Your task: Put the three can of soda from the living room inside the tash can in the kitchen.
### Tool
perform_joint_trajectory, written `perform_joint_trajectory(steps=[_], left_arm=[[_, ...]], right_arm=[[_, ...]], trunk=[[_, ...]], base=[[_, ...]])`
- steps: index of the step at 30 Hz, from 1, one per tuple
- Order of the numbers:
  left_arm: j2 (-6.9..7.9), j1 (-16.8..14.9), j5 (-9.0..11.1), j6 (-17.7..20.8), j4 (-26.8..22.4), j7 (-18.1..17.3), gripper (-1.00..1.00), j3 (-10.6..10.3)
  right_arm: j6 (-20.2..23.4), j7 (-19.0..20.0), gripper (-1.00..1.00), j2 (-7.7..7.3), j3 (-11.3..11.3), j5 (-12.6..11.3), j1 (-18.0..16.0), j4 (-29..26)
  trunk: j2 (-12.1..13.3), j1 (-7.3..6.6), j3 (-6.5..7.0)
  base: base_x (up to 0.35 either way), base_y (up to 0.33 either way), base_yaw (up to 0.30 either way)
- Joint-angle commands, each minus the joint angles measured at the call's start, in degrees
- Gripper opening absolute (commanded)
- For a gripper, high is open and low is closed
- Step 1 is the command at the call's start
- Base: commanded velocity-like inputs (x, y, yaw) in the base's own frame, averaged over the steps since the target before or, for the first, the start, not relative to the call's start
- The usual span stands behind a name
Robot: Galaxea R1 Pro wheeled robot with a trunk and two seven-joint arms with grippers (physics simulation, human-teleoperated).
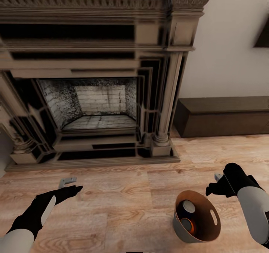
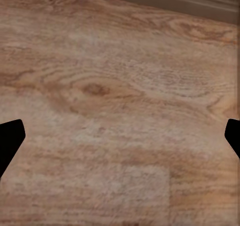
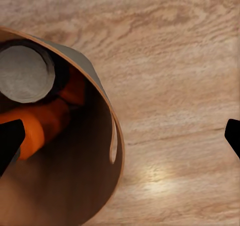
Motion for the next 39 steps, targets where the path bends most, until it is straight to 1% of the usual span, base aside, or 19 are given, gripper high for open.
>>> perform_joint_trajectory(steps=[1,6,8,13,14,15,16,18,21,22,24,29,30,31,33,36,37,38,39], left_arm=[[0.0,0.0,0.0,0.0,0.0,0.0,1.0,0.0],[0.0,0.0,0.0,0.0,0.1,0.0,1.0,-0.1],[0.0,0.0,0.0,0.0,0.1,0.0,1.0,-0.1],[0.0,0.0,-0.1,0.0,0.1,0.0,1.0,-0.1],[0.0,0.0,-0.1,-0.3,0.1,0.0,1.0,-0.1],[0.0,0.0,-0.1,-0.5,0.1,0.0,1.0,-0.1],[0.0,0.0,-0.1,-0.9,0.5,0.0,1.0,-0.1],[0.0,0.0,-0.2,-1.2,1.0,0.0,1.0,-0.1],[0.0,-0.1,-0.2,-1.6,2.0,0.0,1.0,-0.2],[0.0,-0.1,-0.2,-1.9,2.6,0.0,1.0,-0.4],[0.0,-0.1,-0.2,-2.3,3.1,0.0,1.0,-0.4],[-0.04,-0.1,-0.3,-2.8,3.8,0.1,1.0,-0.6],[-0.06,-0.1,-0.3,-2.8,3.9,0.1,1.0,-0.6],[-0.13,-0.1,-0.4,-3.0,4.4,0.1,1.0,-0.7],[-0.14,-0.1,-0.4,-3.1,5.2,0.1,1.0,-1.0],[-0.16,-0.1,-0.3,-3.9,7.1,0.3,1.0,-1.9],[-0.16,-0.1,-0.3,-4.5,7.7,0.4,1.0,-2.2],[-0.17,-0.1,-0.2,-6.1,9.1,0.7,1.0,-2.8],[-0.17,-0.1,-0.2,-6.9,9.9,1.0,1.0,-3.0]], right_arm=[[-0.1,0.0,1.0,0.0,-0.1,0.0,0.0,0.0],[-0.3,0.1,1.0,0.04,-0.5,0.0,0.2,0.0],[-1.5,0.0,1.0,0.07,-0.5,0.0,0.9,0.0],[-5.7,-0.2,1.0,0.08,-0.6,0.0,2.1,0.0],[-7.3,-0.2,1.0,0.07,-0.7,0.0,3.0,-0.1],[-7.8,-0.1,1.0,0.07,-0.7,-0.1,3.3,-0.1],[-10.1,-0.2,1.0,0.04,-0.9,-0.3,4.1,-0.2],[-12.7,-0.4,1.0,0.03,-1.6,-0.6,5.1,-0.3],[-17.5,-0.5,1.0,0.01,-3.7,-0.9,6.6,-0.6],[-20.5,-0.6,1.0,0.03,-5.4,-1.0,7.6,-1.0],[-22.8,-0.6,1.0,0.05,-6.9,-1.0,8.5,-1.6],[-26.7,-0.5,1.0,0.07,-8.7,-1.1,11.4,-3.4],[-28.6,-0.6,1.0,0.13,-9.0,-1.2,13.1,-4.1],[-34.0,-0.8,1.0,0.21,-9.9,-1.3,16.4,-5.1],[-37.0,-0.9,1.0,0.26,-11.1,-1.6,17.8,-5.4],[-41.0,-0.9,1.0,0.3,-13.6,-1.9,19.9,-5.7],[-42.3,-1.0,1.0,0.31,-14.5,-2.0,20.6,-5.8],[-44.9,-1.0,1.0,0.34,-16.0,-2.1,21.8,-5.8],[-46.1,-1.0,1.0,0.36,-16.6,-2.1,22.4,-5.8]], trunk=[[0.0,-0.02,0.23],[0.1,-0.15,1.34],[0.1,-0.2,1.78],[0.2,-0.33,2.89],[0.2,-0.36,3.11],[0.2,-0.38,3.33],[0.4,-0.51,3.53],[1.2,-0.95,3.89],[2.4,-1.61,4.43],[2.8,-1.83,4.61],[3.6,-2.27,4.97],[5.6,-3.36,5.86],[6.0,-3.58,6.04],[6.4,-3.8,6.22],[7.2,-4.24,6.58],[8.4,-4.9,7.12],[8.8,-5.12,7.3],[9.2,-5.34,7.48],[9.6,-5.56,7.66]], base=[[0.0,0.0,0.0],[0.0,0.0,0.0],[0.0,0.0,0.0],[0.0,0.0,0.0],[0.0,0.0,0.0],[0.0,0.0,0.0],[0.0,0.0,0.0],[0.0,0.0,0.0],[0.0,0.0,0.0],[0.0,0.0,0.0],[0.0,0.0,0.0],[0.0,0.0,0.0],[0.0,0.0,0.0],[0.0,0.0,0.0],[0.0,0.0,0.0],[0.0,0.0,0.0],[0.0,0.0,0.0],[0.0,0.0,0.0],[0.0,0.0,0.0]])
